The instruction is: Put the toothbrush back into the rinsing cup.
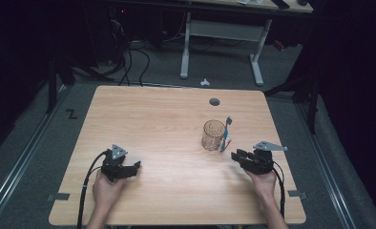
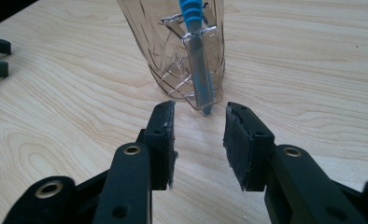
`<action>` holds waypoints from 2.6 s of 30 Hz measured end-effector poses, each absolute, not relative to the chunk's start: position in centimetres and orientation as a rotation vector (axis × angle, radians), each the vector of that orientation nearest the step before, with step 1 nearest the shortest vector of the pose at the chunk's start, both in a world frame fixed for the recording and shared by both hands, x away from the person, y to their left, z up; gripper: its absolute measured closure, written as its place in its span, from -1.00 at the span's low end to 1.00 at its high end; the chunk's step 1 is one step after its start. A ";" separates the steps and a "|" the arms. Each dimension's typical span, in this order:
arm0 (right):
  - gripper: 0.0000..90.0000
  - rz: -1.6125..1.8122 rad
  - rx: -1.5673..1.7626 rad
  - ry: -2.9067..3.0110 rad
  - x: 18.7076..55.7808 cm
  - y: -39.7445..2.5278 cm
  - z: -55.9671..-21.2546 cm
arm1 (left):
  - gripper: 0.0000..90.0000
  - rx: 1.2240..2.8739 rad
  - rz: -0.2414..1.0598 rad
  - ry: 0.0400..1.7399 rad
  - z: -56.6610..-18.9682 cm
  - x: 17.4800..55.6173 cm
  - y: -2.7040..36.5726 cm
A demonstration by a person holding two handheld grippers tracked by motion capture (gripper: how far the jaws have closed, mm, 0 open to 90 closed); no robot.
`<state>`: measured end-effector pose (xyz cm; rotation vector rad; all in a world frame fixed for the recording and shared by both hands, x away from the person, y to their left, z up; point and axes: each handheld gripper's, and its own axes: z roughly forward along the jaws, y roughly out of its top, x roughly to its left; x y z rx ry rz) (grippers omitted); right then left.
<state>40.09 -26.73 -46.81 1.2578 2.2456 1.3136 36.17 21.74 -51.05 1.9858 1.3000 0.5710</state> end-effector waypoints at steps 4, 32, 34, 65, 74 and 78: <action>0.41 1.309 1.264 2.242 40.1 -26.7 -47.1 | -0.47 1.986 0.571 1.300 -51.0 36.2 21.7; 0.34 1.212 1.251 2.316 40.1 -25.2 -49.5 | -0.47 1.989 0.571 1.299 -51.0 36.2 21.7; 0.34 1.193 1.246 2.326 40.1 -25.1 -49.7 | -0.47 1.989 0.571 1.299 -51.0 36.1 21.7; 0.02 0.984 1.190 2.270 39.1 -23.4 -50.4 | -0.47 1.989 0.571 1.299 -51.0 36.1 21.7; -0.05 0.977 1.203 2.261 39.2 -23.4 -50.4 | -0.47 1.988 0.570 1.300 -51.0 36.1 21.7; -0.10 0.971 1.212 2.255 39.2 -23.4 -50.4 | -0.47 1.987 0.570 1.300 -51.0 36.1 21.7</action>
